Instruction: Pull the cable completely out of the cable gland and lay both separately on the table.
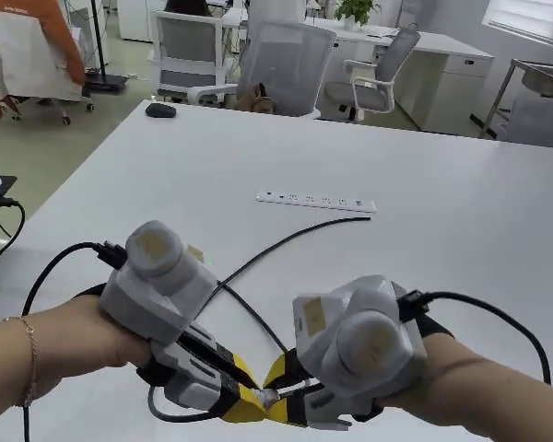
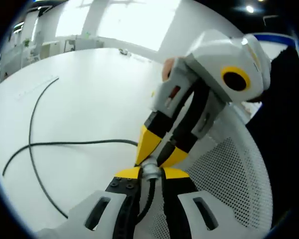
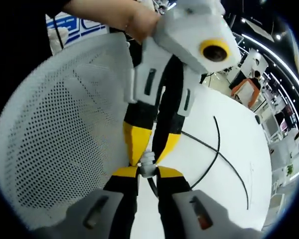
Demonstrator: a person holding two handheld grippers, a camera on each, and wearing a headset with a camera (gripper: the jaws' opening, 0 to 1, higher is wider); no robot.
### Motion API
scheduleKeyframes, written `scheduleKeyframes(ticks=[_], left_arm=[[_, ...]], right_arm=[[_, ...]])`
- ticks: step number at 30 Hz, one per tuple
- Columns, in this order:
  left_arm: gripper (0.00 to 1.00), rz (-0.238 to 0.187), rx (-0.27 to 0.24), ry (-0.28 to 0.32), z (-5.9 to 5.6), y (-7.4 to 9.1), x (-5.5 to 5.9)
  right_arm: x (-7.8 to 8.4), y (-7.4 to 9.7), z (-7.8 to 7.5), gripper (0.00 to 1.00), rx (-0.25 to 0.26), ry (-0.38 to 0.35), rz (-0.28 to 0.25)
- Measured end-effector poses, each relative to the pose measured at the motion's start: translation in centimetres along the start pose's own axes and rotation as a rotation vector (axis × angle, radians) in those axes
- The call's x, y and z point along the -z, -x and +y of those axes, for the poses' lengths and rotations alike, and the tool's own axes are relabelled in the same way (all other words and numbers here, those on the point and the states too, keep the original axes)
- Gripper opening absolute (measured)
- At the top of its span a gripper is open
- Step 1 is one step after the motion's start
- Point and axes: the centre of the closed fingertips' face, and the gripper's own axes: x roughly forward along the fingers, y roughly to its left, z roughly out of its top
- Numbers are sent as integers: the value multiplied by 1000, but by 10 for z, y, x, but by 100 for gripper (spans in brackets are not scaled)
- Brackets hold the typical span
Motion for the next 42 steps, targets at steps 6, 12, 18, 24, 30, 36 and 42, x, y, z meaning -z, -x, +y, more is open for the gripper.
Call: scheduleKeyframes(ticks=[6, 12, 18, 24, 30, 36, 42], left_arm=[[17, 0, -14, -76, -4, -1, 0], [17, 139, -93, -350, -10, -4, 5], [17, 151, -131, -370, -4, -5, 2], [17, 83, -154, -312, 1, -9, -1], [17, 91, -201, -399, 5, -21, 2], [17, 171, -263, -551, 15, -29, 11], [17, 212, -332, -560, 32, -25, 19]], right_arm=[[2, 3, 1, 14, -39, -105, -11], [4, 0, 1, 22, -100, -122, -5], [2, -3, 6, 13, -93, -79, 8], [18, -3, -4, 18, -8, -153, 17], [39, -8, -5, 19, 48, -200, 35], [63, -12, -8, 7, 88, -210, 127], [94, -3, -26, 8, 195, -324, 219]])
